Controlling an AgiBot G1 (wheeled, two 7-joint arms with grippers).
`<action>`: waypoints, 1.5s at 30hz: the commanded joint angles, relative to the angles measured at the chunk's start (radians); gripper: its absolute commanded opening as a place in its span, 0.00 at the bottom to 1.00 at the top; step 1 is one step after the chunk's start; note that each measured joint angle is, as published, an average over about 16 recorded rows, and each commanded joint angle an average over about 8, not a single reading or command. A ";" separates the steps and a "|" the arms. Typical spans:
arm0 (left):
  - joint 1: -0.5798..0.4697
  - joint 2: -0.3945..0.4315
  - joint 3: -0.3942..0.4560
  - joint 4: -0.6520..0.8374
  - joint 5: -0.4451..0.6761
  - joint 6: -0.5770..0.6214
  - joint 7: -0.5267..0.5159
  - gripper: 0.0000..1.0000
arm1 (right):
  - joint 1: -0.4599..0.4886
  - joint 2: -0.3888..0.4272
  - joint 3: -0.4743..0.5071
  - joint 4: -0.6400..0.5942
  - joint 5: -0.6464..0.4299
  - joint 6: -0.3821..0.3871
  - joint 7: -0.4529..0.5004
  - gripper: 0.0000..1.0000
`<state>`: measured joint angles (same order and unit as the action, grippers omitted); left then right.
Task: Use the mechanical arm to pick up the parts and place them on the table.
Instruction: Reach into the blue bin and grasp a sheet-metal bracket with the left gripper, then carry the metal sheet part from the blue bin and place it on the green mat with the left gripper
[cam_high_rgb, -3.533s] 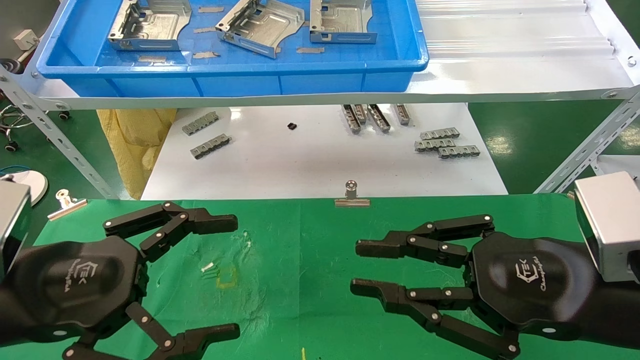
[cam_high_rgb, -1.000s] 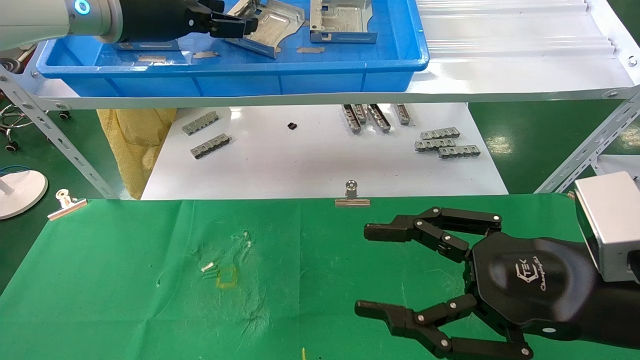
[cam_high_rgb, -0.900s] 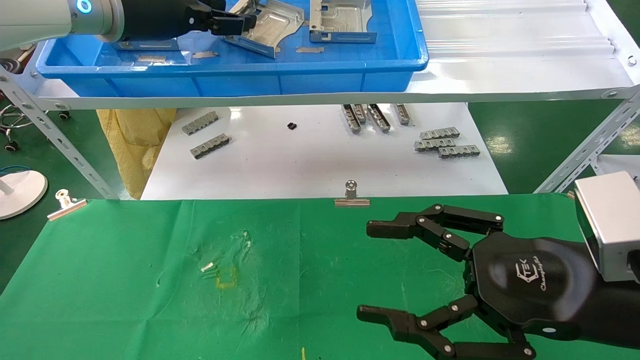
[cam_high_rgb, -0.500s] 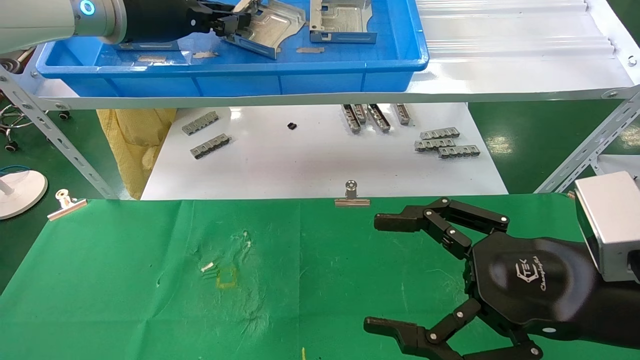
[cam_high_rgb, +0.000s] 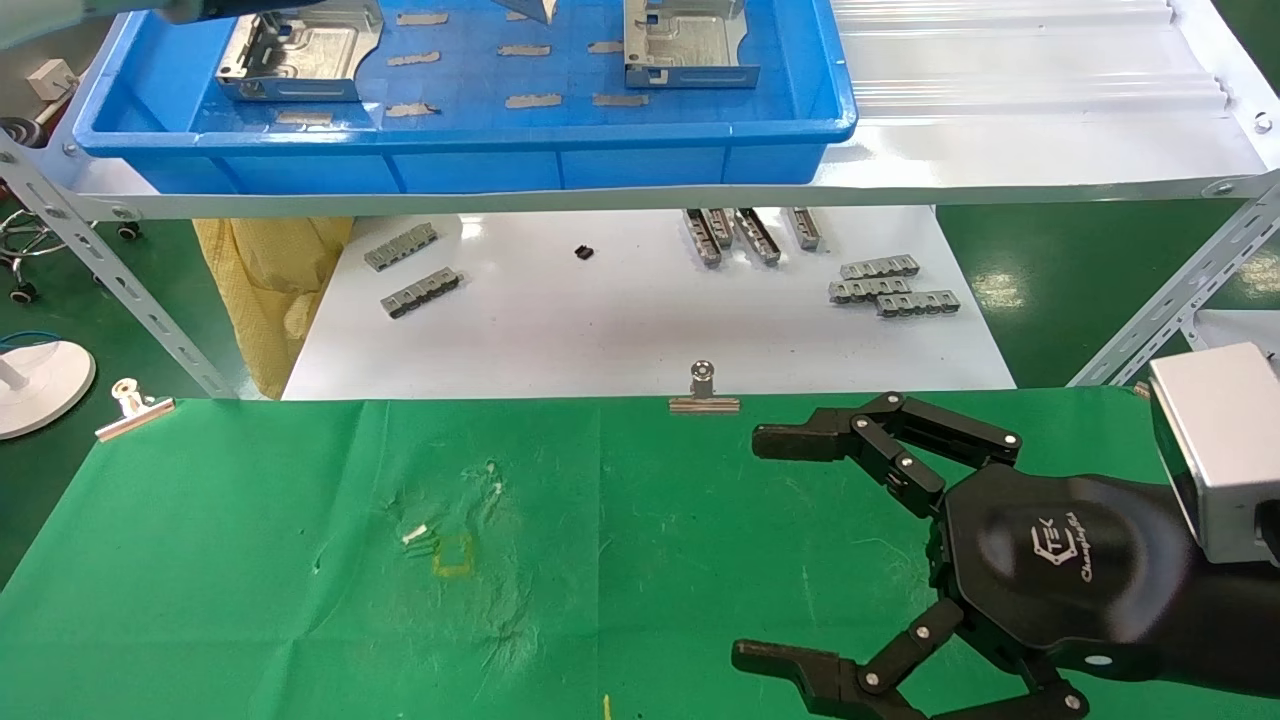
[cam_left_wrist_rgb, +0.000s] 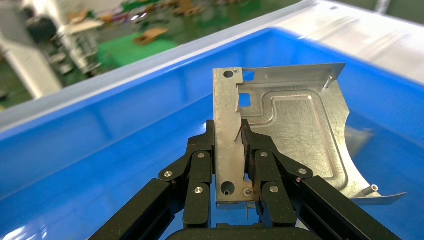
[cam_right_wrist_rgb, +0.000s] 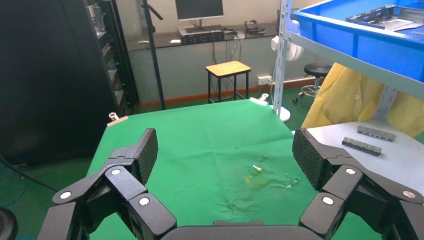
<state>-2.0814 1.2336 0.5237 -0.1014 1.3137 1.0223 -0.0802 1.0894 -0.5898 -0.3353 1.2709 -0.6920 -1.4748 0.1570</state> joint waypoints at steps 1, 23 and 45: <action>0.004 -0.021 -0.022 -0.021 -0.032 0.040 0.034 0.00 | 0.000 0.000 0.000 0.000 0.000 0.000 0.000 1.00; 0.397 -0.365 0.049 -0.439 -0.248 0.560 0.586 0.00 | 0.000 0.000 0.000 0.000 0.000 0.000 0.000 1.00; 0.430 -0.246 0.186 -0.022 -0.040 0.440 0.937 0.31 | 0.000 0.000 -0.001 0.000 0.001 0.000 0.000 1.00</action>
<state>-1.6477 0.9894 0.7076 -0.1316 1.2726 1.4383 0.8644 1.0896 -0.5894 -0.3362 1.2709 -0.6913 -1.4744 0.1565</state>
